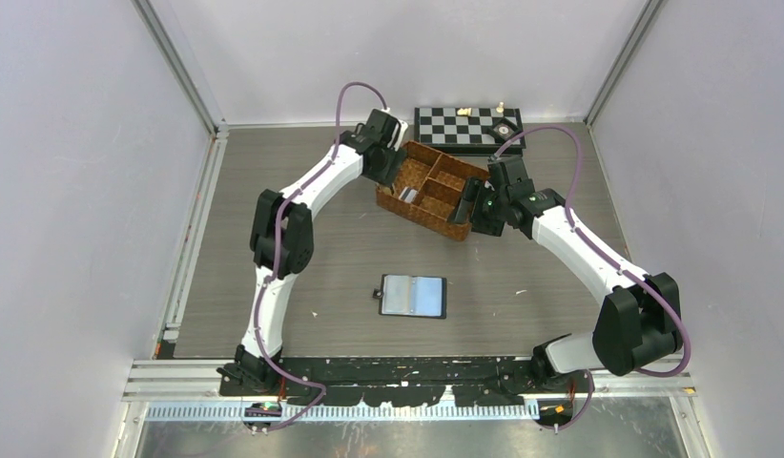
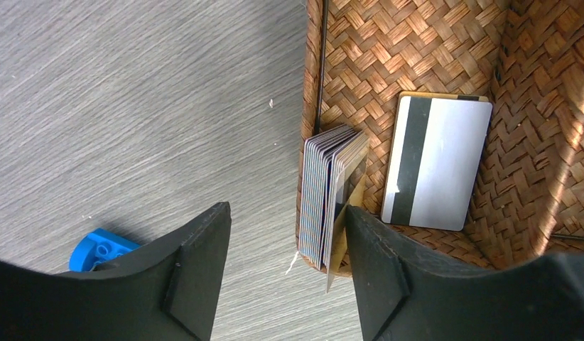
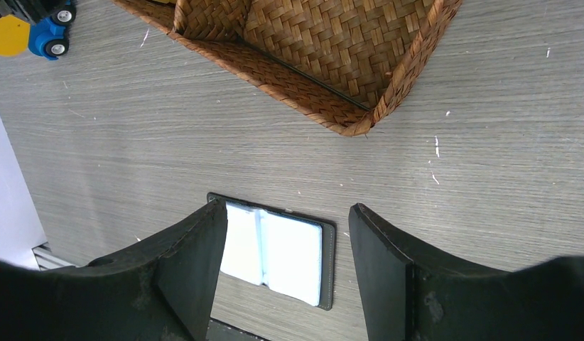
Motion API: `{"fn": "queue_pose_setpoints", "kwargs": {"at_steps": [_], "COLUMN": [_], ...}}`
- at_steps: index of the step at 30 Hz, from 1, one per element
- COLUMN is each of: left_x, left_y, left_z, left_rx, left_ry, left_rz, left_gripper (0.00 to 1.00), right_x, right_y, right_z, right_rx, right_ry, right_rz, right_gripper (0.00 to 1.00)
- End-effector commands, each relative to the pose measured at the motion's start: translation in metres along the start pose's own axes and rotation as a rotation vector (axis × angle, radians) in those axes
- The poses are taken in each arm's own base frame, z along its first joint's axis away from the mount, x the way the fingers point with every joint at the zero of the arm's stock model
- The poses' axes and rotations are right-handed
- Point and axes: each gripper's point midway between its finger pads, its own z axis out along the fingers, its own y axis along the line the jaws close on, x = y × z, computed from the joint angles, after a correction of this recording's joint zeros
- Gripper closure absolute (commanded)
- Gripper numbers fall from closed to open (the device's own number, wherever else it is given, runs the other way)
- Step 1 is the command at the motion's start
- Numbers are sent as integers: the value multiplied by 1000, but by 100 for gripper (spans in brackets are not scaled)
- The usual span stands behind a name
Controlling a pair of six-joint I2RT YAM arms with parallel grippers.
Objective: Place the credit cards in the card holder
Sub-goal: Pick up the credit card from the storage box.
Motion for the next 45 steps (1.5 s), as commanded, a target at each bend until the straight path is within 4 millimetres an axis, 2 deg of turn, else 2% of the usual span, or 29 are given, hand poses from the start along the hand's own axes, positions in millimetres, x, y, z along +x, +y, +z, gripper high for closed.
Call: {"fn": "queue_pose_setpoints", "kwargs": {"at_steps": [1,8,12,20,27,32,37,40,42,45], "left_x": [-37,-37,-37,-36,-38,-41,-30,-19,-13,4], "left_y": [16,13,10,11,11,6,-7,-22,-34,-59], "left_z": [-43,-43,-44,-48,-61,-81,-105,-125,-147,-172], "left_rx": [-32,-17,-6,-4,-1,44,132,229,316,484], "left_ry": [-112,-112,-113,-113,-128,-141,-124,-113,-131,-122], "left_rz": [-10,-11,-10,-14,-13,-20,-43,-59,-61,-57], "left_gripper": [41,63,72,86,98,100,100,100,100,100], "right_x": [-9,-7,-7,-5,-7,-9,-14,-16,-14,1], "right_y": [9,8,8,8,10,11,20,36,51,76], "right_z": [-4,-2,0,0,-3,-6,-17,-31,-45,-70], "right_rx": [-39,-37,-35,-37,-42,-47,-94,-179,-270,-444], "right_ry": [-34,-24,-19,-14,-24,-34,-56,-70,-73,-28], "right_rz": [3,3,5,4,3,0,-42,-106,-169,-274], "right_gripper": [32,32,32,33,33,33,33,32,31,30]}}
